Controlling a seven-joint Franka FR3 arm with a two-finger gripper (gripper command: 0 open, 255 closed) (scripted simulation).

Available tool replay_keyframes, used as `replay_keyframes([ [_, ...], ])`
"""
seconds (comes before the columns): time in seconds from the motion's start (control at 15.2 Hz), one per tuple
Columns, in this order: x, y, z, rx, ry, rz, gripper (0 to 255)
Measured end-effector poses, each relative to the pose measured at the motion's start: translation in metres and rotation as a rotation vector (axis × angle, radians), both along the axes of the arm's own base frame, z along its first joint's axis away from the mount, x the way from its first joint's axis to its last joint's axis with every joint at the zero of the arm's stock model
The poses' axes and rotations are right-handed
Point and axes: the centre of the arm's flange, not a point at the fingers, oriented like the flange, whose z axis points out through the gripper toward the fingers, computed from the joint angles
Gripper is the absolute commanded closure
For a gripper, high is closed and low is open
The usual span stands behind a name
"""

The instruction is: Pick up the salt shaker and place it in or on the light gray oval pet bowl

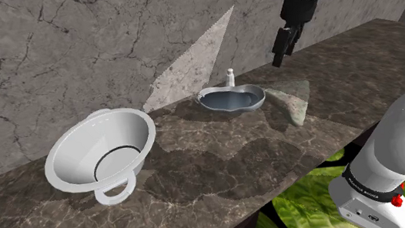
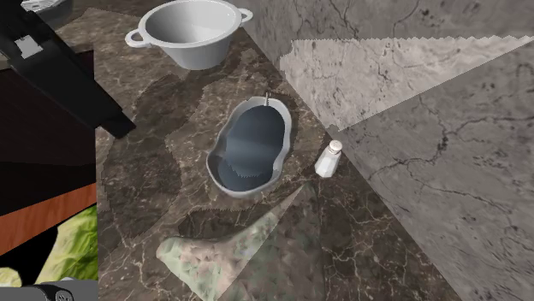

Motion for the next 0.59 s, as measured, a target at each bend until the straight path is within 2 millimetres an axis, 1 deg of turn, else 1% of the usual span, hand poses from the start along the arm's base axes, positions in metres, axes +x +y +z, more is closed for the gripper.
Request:
replay_keyframes([
  [0.07,0.000,0.000,0.000,0.000,0.000,0.000,0],
  [0.2,0.012,-0.005,-0.007,0.000,0.000,0.001,0],
  [0.26,0.021,-0.007,-0.013,0.001,0.000,0.001,0],
  [0.4,0.042,-0.019,-0.024,0.003,-0.001,0.002,0],
  [0.46,0.051,-0.021,-0.030,0.004,-0.001,0.002,0],
  [0.53,0.061,-0.028,-0.033,0.004,-0.002,0.002,0],
  [0.59,0.074,-0.032,-0.040,0.005,-0.002,0.003,0],
])
